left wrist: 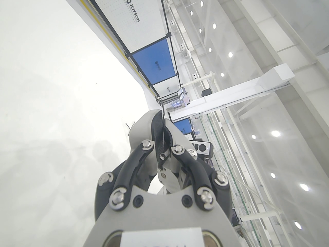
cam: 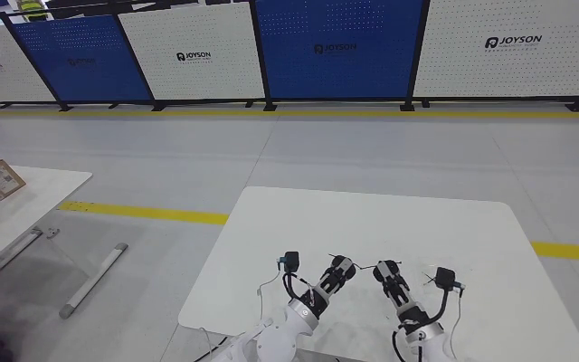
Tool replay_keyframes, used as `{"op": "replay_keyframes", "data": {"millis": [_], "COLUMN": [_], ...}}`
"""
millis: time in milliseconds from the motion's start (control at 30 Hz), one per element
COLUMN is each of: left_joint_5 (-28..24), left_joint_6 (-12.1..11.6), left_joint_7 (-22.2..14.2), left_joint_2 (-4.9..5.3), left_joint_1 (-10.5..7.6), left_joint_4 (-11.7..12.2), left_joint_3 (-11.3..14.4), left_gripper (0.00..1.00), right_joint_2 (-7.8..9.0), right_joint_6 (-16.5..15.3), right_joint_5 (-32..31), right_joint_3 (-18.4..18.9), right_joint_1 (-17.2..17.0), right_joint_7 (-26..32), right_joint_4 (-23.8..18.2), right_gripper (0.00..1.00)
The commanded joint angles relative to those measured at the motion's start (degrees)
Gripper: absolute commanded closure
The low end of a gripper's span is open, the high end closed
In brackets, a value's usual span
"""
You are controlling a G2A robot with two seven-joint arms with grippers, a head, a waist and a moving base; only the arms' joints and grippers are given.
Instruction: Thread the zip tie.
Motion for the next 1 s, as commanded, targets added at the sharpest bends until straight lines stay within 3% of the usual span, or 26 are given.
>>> {"op": "replay_keyframes", "data": {"millis": [0,233,500,700,800,833,967], "left_joint_5": [-0.5,-0.4,-0.2,0.6,0.9,1.0,1.6], "left_joint_6": [-0.6,-1.1,-1.2,-1.0,-1.0,-0.9,-0.5], "left_joint_7": [0.4,0.9,1.4,1.4,1.4,1.4,1.2], "left_joint_2": [-0.19,-0.57,-0.86,-1.05,-1.17,-1.21,-1.34], "left_joint_1": [-0.04,0.03,0.14,0.17,0.16,0.16,0.17], "left_joint_4": [0.0,-0.1,0.5,0.6,0.7,0.7,0.9], "left_joint_3": [0.2,0.2,-0.4,-0.6,-0.6,-0.6,-0.6], "left_gripper": [1.00,1.00,1.00,1.00,0.91,0.83,0.68], "right_joint_2": [-0.12,-0.61,-0.49,-0.41,-0.53,-0.55,-0.58], "right_joint_6": [-0.7,-1.4,-3.2,-1.2,-0.1,0.1,0.8], "right_joint_5": [0.8,1.2,1.8,-0.3,-1.3,-1.3,-2.2], "right_joint_3": [-0.2,-1.8,-0.1,0.6,0.2,0.3,0.4], "right_joint_1": [0.3,2.1,0.8,0.4,0.3,0.3,0.1], "right_joint_7": [-0.2,0.8,0.2,0.4,-0.3,-0.4,-0.6], "right_joint_4": [0.8,2.6,2.0,1.1,0.6,0.6,0.2], "right_gripper": [1.00,1.00,1.00,1.00,1.00,1.00,1.00]}}
